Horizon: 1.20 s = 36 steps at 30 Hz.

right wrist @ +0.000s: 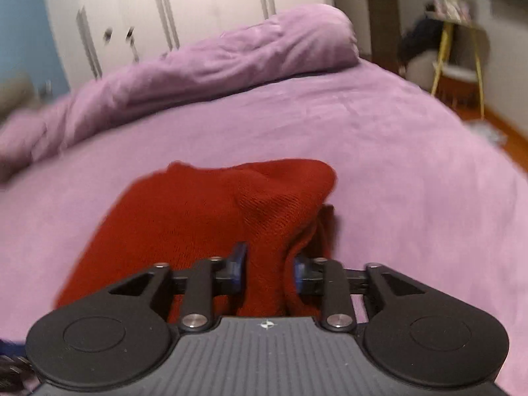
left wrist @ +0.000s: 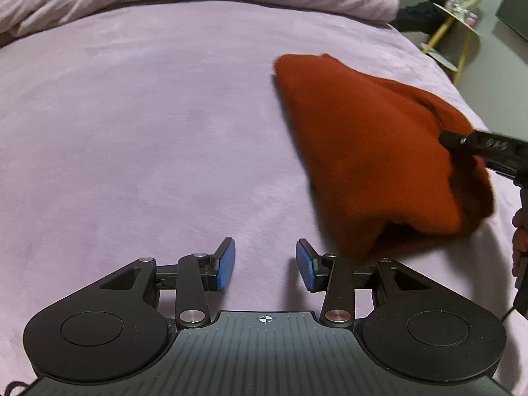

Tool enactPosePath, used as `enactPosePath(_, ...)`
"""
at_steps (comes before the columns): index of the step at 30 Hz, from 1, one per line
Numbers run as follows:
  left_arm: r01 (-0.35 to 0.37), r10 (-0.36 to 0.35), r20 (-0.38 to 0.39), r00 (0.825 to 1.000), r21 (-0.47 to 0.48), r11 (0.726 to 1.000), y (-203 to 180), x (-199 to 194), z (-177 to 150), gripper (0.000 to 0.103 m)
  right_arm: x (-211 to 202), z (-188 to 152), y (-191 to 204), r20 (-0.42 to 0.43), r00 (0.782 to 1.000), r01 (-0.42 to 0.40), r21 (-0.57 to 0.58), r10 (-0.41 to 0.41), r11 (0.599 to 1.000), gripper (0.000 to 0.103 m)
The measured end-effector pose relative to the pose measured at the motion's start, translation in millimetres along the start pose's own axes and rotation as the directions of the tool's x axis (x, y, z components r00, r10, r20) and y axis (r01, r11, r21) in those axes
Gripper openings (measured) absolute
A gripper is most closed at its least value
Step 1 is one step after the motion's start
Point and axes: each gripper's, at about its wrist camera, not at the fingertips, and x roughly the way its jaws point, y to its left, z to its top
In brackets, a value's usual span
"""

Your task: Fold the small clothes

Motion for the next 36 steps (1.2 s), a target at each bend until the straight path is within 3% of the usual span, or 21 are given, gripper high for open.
enactPosePath(4,0.04,-0.042,0.052,0.998,0.032,0.999,-13,-17,-5,0.05,-46,-22,-47,0.02,0.994,-0.107,0.17,0.105,0.98,0.048)
enactPosePath(7,0.061,-0.064,0.038,0.997,0.087,0.994,-34,-10,-4,0.051,-63,-49,-67,-0.013,0.988,-0.145,0.267,0.155,0.953,0.049)
enactPosePath(9,0.05,-0.054,0.035,0.998,0.114,0.992,-46,-1,-3,0.051,-59,-56,-74,-0.017,0.982,-0.172,0.318,0.187,0.932,0.049)
enactPosePath(12,-0.041,0.037,0.035,0.999,0.127,0.991,-56,16,1,0.052,-41,-60,-77,-0.02,0.969,-0.219,0.39,0.246,0.894,0.05)
enactPosePath(13,-0.038,0.035,0.034,0.999,0.109,0.993,-57,18,2,0.052,-38,-59,-76,-0.019,0.969,-0.219,0.397,0.247,0.891,0.042)
enactPosePath(14,-0.034,0.032,0.032,0.999,0.072,0.997,-55,18,4,0.052,-35,-57,-71,-0.018,0.97,-0.217,0.397,0.244,0.892,0.022)
enactPosePath(15,-0.026,0.025,0.034,0.999,0.039,0.999,-53,17,6,0.051,-35,-55,-69,-0.013,0.968,-0.225,0.405,0.252,0.886,0.019)
enactPosePath(16,-0.022,0.022,0.051,0.998,0.001,1.0,-49,13,6,0.051,-36,-55,-72,0.015,0.955,-0.271,0.451,0.297,0.85,0.018)
enactPosePath(17,-0.032,0.034,0.081,0.996,-0.032,0.999,-45,8,6,0.05,-35,-57,-79,0.065,0.922,-0.356,0.526,0.381,0.772,0.018)
enactPosePath(18,-0.04,0.046,0.105,0.993,-0.061,0.997,-39,4,6,0.05,-34,-61,-87,0.132,0.875,-0.445,0.597,0.465,0.667,0.018)
enactPosePath(19,-0.038,0.049,0.118,0.992,-0.092,0.995,-33,1,5,0.051,-32,-65,-93,0.18,0.844,-0.492,0.636,0.506,0.594,0.018)
enactPosePath(20,-0.029,0.046,0.124,0.991,-0.136,0.99,-25,-1,5,0.051,-32,-65,-95,0.172,0.849,-0.482,0.639,0.499,0.6,0.017)
enactPosePath(23,0.017,-0.002,0.074,0.997,-0.205,0.979,-7,5,1,0.052,-28,-62,-83,-0.049,0.957,-0.229,0.477,0.286,0.849,0.017)
enactPosePath(24,0.024,-0.015,0.045,0.999,-0.209,0.978,-6,9,0,0.053,-27,-63,-77,-0.081,0.968,-0.184,0.42,0.238,0.889,0.017)
enactPosePath(27,0.031,-0.027,0.026,0.999,-0.191,0.981,-3,8,-5,0.056,-34,-58,-62,-0.091,0.978,-0.153,0.295,0.187,0.943,0.019)
enactPosePath(30,0.036,-0.037,0.002,0.999,-0.158,0.987,3,-4,-5,0.057,-43,-48,-55,-0.124,0.984,-0.097,0.227,0.128,0.969,0.031)
enactPosePath(32,0.003,-0.003,0.0,1.0,-0.128,0.992,9,-13,-2,0.055,-51,-39,-55,-0.128,0.988,-0.063,0.212,0.092,0.975,0.038)
enactPosePath(36,-0.016,0.023,0.073,0.997,-0.102,0.995,17,-31,17,0.055,-70,-24,-46,-0.01,1.0,-0.02,0.132,0.021,0.991,0.039)
